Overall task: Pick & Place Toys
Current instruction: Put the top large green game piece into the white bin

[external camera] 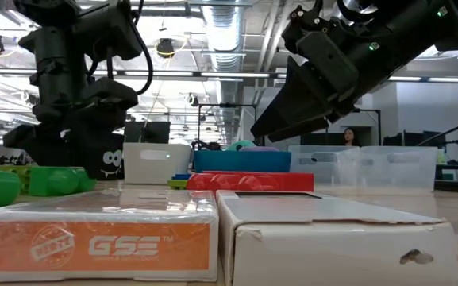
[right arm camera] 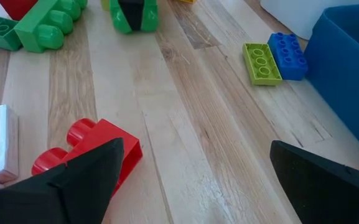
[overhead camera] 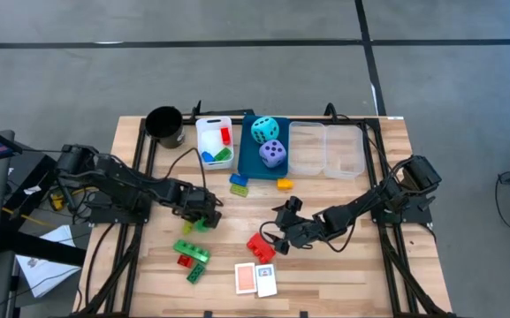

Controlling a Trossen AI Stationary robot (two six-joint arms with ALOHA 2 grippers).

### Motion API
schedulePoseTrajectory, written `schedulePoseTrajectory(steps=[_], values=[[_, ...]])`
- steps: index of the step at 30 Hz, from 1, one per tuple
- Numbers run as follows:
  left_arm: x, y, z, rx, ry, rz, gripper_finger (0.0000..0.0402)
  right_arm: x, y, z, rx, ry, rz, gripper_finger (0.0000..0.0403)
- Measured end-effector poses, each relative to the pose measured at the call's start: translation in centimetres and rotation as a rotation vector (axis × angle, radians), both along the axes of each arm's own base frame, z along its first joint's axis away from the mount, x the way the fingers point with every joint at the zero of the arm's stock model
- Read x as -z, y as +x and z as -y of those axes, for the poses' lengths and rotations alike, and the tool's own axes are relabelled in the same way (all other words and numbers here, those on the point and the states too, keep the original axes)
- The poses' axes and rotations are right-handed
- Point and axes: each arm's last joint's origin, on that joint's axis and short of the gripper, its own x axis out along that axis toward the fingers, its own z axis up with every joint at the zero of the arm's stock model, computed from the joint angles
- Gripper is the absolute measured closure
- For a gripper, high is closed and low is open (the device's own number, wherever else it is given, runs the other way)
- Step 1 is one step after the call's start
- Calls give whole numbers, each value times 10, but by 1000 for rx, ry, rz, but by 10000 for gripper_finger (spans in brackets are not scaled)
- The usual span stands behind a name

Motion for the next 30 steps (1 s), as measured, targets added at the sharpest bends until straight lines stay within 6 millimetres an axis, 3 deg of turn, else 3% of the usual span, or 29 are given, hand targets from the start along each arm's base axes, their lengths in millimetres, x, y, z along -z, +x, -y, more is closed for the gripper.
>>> schedulePoseTrajectory(steps=[6,19,30], values=[[-2,-3,0,27,3,7,214,0,0,0,0,0,0,6],[-14,0,0,146,57,124,384,0,0,0,0,1,3,6],[-61,-7,-3,195,148,428,390,0,0,0,0,2,5,6]])
